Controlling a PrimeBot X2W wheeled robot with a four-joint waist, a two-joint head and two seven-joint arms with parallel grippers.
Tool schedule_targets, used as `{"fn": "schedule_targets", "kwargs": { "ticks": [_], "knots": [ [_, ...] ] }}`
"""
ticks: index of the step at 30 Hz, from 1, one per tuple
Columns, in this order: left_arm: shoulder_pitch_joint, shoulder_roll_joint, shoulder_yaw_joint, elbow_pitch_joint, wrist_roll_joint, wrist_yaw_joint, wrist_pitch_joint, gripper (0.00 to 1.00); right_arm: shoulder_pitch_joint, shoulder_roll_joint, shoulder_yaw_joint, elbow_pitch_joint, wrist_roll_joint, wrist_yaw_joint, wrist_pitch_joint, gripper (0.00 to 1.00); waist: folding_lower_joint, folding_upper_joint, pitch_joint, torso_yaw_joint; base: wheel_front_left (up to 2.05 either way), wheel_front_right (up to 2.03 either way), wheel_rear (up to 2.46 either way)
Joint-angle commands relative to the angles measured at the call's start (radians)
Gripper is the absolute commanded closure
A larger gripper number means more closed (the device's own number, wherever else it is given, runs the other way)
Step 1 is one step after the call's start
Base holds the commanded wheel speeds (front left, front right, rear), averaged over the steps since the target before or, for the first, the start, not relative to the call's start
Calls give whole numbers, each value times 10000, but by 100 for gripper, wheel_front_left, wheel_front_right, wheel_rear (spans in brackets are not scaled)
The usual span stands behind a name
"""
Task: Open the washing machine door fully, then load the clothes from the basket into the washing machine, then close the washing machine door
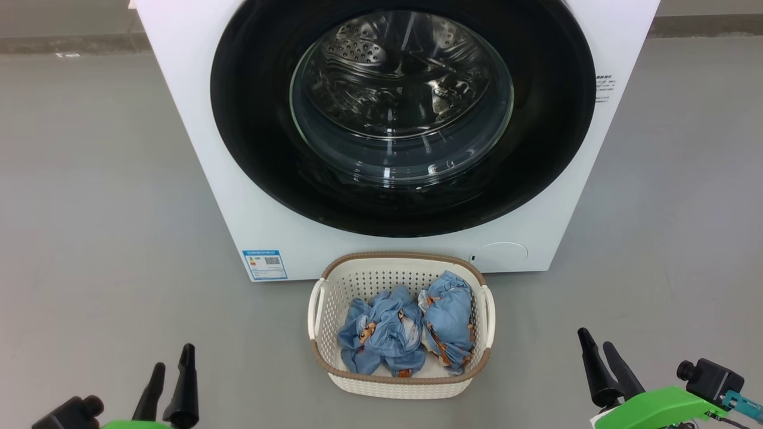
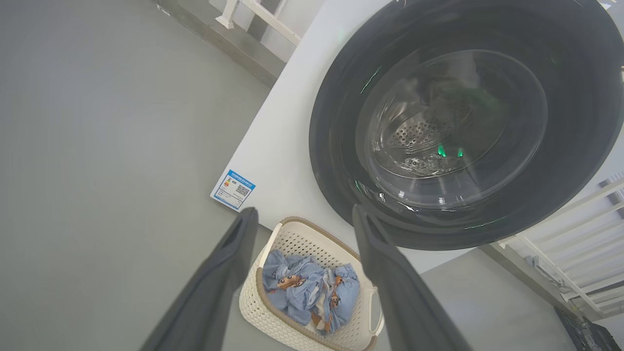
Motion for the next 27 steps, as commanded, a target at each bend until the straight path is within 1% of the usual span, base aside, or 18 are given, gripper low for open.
{"fn": "schedule_targets", "kwargs": {
  "ticks": [1,12,27],
  "knots": [
    [-171,254,174,-327,336,-16,-157,0,-488,-139,177,-183,-365,10,-153,0,-1,0,5,-4,0,0,0],
    [-170,398,41,-410,1629,-19,-510,0,-570,-202,302,-111,-1671,12,-503,0,-1,0,41,-22,0,0,0],
    [-159,571,-52,-494,3131,-23,-952,0,-637,-281,291,-74,-3285,14,-942,0,-1,0,104,-69,0,0,0]
  ]
}}
